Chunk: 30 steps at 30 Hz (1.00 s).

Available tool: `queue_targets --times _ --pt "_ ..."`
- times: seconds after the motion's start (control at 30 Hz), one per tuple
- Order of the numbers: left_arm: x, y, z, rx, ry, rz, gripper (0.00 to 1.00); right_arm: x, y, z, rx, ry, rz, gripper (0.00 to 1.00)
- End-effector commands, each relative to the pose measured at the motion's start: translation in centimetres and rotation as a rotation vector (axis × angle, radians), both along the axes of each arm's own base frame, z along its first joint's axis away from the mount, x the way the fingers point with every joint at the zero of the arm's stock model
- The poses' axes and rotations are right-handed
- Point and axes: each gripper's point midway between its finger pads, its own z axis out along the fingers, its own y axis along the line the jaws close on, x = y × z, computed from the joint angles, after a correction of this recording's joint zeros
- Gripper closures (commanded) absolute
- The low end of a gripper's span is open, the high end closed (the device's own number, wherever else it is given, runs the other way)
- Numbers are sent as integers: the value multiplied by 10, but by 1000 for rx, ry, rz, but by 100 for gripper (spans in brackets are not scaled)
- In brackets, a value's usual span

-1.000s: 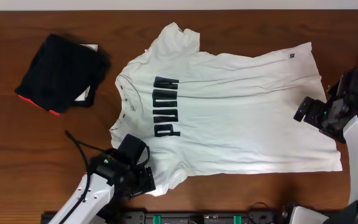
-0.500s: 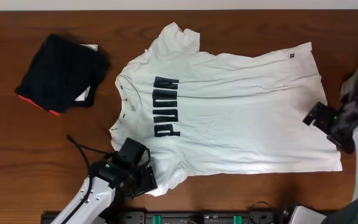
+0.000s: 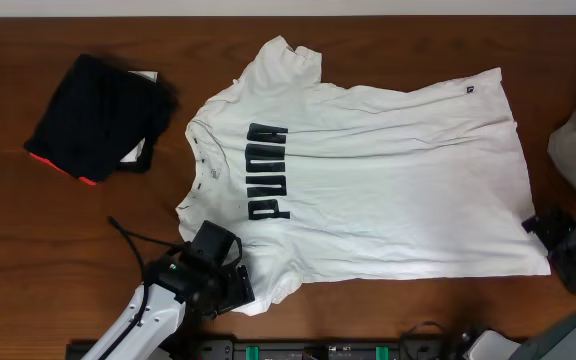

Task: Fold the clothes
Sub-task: 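Move the right gripper down to the bottom-right hem corner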

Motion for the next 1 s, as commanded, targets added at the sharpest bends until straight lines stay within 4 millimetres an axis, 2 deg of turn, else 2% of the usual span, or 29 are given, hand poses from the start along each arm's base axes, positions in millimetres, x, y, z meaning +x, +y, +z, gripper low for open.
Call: queue_targets --times 0.0,0.13,0.37,0.53,0.87,0.97 --pt "0 1 0 5 -1 1 20 -15 -2 -13 6 17 -58 7" --pt "0 1 0 5 -1 1 20 -19 -2 -24 0 11 -70 17" --pt "0 1 0 5 -1 1 20 -18 -6 -38 -39 -18 -72 23" --pt "0 1 0 5 -1 2 20 -13 -10 -42 -62 -50 -71 32" --pt "0 0 0 5 0 2 20 -19 -4 -52 -53 -39 -71 31" --pt "0 0 0 5 0 2 20 -20 -3 -55 -56 -42 -71 36"
